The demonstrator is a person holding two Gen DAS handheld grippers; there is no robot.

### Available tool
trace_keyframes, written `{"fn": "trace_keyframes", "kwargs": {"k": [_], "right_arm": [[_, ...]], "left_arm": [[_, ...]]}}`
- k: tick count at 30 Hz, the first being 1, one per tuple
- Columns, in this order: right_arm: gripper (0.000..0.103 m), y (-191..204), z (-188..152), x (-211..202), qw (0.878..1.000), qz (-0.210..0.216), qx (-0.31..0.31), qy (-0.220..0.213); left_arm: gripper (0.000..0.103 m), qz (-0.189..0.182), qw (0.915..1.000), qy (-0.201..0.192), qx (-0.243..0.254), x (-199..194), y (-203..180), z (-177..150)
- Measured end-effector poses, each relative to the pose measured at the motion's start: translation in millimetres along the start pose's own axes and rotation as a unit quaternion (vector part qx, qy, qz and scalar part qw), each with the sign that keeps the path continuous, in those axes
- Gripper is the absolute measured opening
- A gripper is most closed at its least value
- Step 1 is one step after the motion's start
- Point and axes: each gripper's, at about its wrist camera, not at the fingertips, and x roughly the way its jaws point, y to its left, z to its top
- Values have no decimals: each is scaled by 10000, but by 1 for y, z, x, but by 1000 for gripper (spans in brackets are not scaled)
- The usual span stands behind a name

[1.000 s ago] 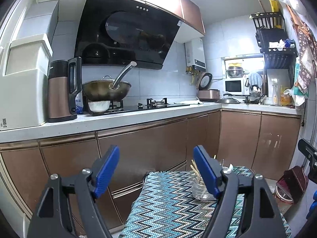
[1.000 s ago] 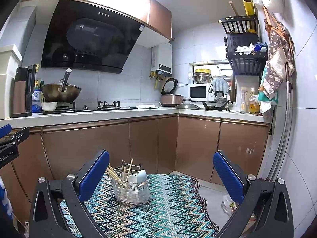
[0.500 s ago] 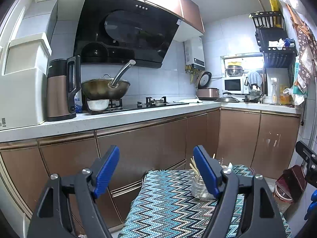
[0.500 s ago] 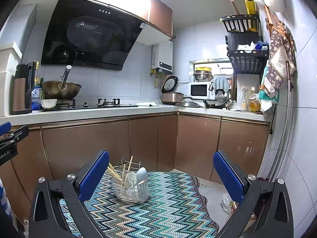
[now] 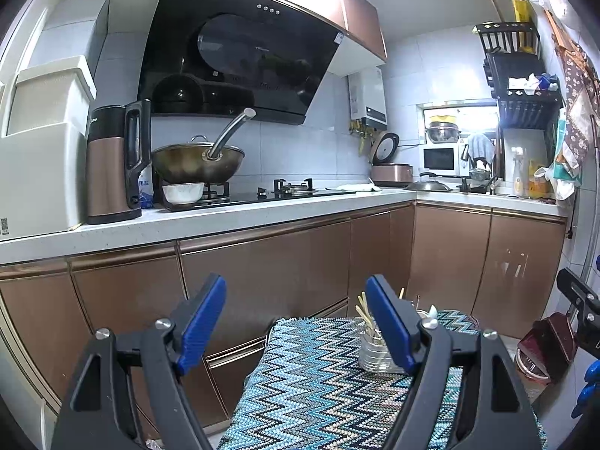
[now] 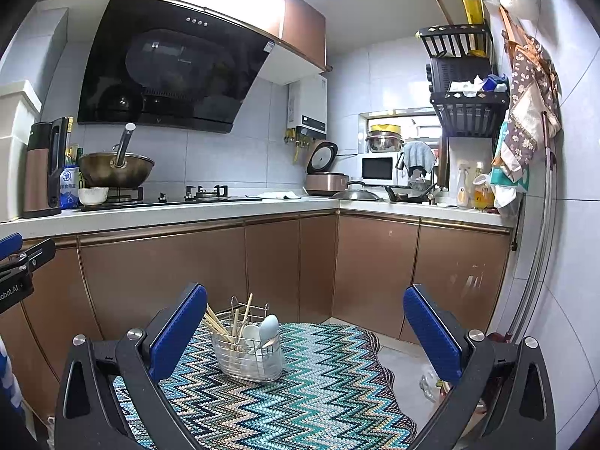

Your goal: Organize utensils

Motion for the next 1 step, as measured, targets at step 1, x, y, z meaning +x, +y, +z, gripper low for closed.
{"fn": "trace_keyframes", "kwargs": {"k": [1], "right_arm": [[103,0,0,0,10000,3,2,2]], "left_arm": [[76,0,10000,0,-4,0,0,0]]}}
